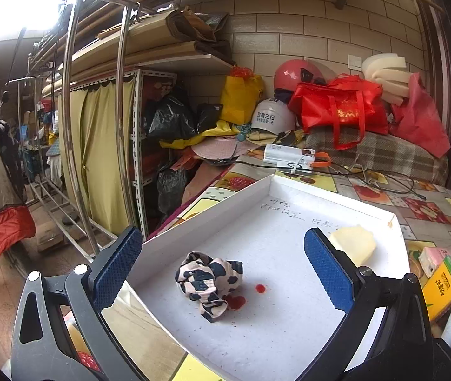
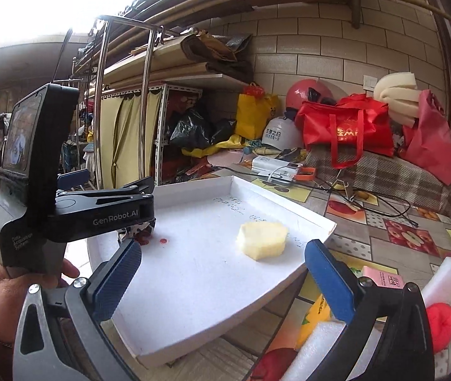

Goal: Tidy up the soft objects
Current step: 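Carry the cloth into the white box and open left while right drops the sponge there, then grasp the white foam block with the left gripper while the right grasps the white sock, then carry the foam block into the white box and release while right releases the sock there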

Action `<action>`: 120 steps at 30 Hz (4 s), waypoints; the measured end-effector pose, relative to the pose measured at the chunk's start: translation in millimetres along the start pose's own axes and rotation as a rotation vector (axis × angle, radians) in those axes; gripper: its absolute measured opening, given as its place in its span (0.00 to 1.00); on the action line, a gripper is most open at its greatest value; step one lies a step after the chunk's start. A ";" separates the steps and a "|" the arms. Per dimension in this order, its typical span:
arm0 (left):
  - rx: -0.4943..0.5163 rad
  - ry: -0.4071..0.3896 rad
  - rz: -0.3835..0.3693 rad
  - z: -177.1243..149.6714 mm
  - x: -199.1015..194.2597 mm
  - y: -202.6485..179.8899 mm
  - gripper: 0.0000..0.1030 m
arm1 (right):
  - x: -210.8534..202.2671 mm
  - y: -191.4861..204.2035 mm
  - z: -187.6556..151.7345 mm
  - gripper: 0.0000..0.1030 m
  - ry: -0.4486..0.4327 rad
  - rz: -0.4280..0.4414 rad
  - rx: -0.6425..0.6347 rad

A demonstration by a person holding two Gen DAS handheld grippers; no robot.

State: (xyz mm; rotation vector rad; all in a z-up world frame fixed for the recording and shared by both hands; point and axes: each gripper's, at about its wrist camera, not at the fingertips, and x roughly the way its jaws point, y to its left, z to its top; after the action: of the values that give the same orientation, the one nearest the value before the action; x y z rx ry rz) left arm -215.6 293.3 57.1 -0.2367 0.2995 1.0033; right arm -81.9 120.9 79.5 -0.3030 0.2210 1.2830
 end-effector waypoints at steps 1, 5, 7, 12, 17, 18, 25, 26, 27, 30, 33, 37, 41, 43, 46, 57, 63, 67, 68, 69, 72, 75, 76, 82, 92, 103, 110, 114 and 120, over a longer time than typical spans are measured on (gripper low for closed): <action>0.012 0.001 -0.028 -1.8 -4.1 -5.8 1.00 | -8.4 -4.3 -3.5 1.00 -0.004 0.007 0.000; 0.070 0.018 -0.152 -10.0 -22.4 -35.5 1.00 | -37.6 -32.6 -17.3 1.00 0.011 -0.016 0.015; 0.115 0.016 -0.211 -14.7 -34.7 -54.3 1.00 | -49.3 -57.8 -24.4 1.00 0.028 -0.054 0.064; 0.208 0.044 -0.393 -25.5 -58.4 -96.8 1.00 | -81.9 -130.9 -44.6 1.00 0.053 -0.214 0.209; 0.240 0.121 -0.547 -32.0 -66.2 -126.2 1.00 | -113.4 -186.3 -62.7 1.00 0.078 -0.359 0.277; 0.242 0.140 -0.573 -33.4 -66.9 -130.9 1.00 | -118.3 -195.5 -65.5 1.00 0.085 -0.387 0.280; 0.274 0.275 -0.568 -49.0 -60.3 -168.5 1.00 | -124.9 -269.4 -91.1 1.00 0.212 -0.480 0.427; 0.266 0.295 -0.574 -50.1 -57.6 -170.6 1.00 | -121.1 -277.7 -94.6 1.00 0.236 -0.471 0.462; 0.263 0.313 -0.575 -51.0 -55.2 -172.9 1.00 | -118.2 -283.3 -99.5 1.00 0.262 -0.462 0.486; 0.272 0.351 -0.572 -53.8 -49.7 -176.1 0.96 | -104.0 -290.6 -105.1 1.00 0.330 -0.418 0.508; 0.266 0.383 -0.574 -54.6 -43.9 -176.2 0.86 | -88.5 -286.9 -99.5 0.97 0.357 -0.400 0.460; 0.250 0.451 -0.615 -57.7 -32.7 -176.2 0.52 | -59.7 -286.3 -98.6 0.74 0.455 -0.399 0.402; 0.203 0.437 -0.641 -55.9 -33.7 -168.2 0.47 | -54.8 -285.9 -101.8 0.37 0.489 -0.354 0.397; 0.209 0.392 -0.638 -53.4 -41.8 -166.5 0.46 | -65.2 -282.1 -96.8 0.36 0.436 -0.366 0.383; 0.239 0.277 -0.620 -48.6 -63.2 -165.0 0.46 | -88.1 -271.7 -85.7 0.35 0.307 -0.421 0.342; 0.194 0.152 -0.538 -37.7 -74.1 -144.2 0.47 | -151.0 -206.5 -72.8 0.36 -0.008 -0.402 0.216; 0.198 0.138 -0.520 -39.4 -78.3 -143.6 0.47 | -139.4 -195.8 -68.1 0.36 0.005 -0.343 0.218; 0.188 0.127 -0.505 -38.6 -78.9 -140.5 0.47 | -134.0 -181.5 -66.8 0.36 0.007 -0.301 0.207; 0.195 0.116 -0.497 -38.1 -79.8 -139.6 0.47 | -131.8 -177.7 -65.9 0.36 0.006 -0.287 0.202; 0.202 0.102 -0.488 -37.4 -80.7 -137.7 0.47 | -129.5 -172.8 -65.2 0.36 0.007 -0.272 0.195; 0.225 0.060 -0.441 -35.4 -81.0 -128.7 0.47 | -120.4 -159.2 -61.1 0.36 0.009 -0.224 0.171; 0.211 0.058 -0.404 -32.6 -74.9 -114.4 0.47 | -110.8 -142.9 -56.6 0.36 0.010 -0.168 0.152; 0.207 0.057 -0.389 -32.1 -72.8 -109.1 0.47 | -106.9 -137.3 -54.7 0.36 0.010 -0.149 0.146; 0.164 0.059 -0.311 -26.9 -57.8 -72.8 0.47 | -84.4 -101.2 -43.8 0.36 0.009 -0.044 0.093; 0.157 0.086 -0.269 -23.7 -39.1 -55.2 0.47 | -52.5 -65.9 -31.4 0.36 0.027 0.037 0.036; 0.172 0.077 -0.189 -16.4 -18.4 -43.0 0.47 | -11.1 -35.9 -14.8 0.37 0.049 0.069 -0.009; 0.111 0.122 -0.120 -5.5 15.7 -17.7 0.47 | 22.7 -29.3 -3.9 0.37 0.074 0.057 0.030; 0.110 0.144 -0.064 -1.1 35.3 -13.1 0.47 | 39.5 -21.1 1.7 0.37 0.094 0.056 0.022; 0.109 0.206 -0.035 -1.6 52.8 -13.4 0.48 | 63.0 -8.8 9.7 0.37 0.119 0.047 -0.014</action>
State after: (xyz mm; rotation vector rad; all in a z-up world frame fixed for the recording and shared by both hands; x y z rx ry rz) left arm -177.9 327.5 37.8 -0.2455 0.5343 0.9259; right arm -56.5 179.0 68.8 -0.3881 0.3221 1.3146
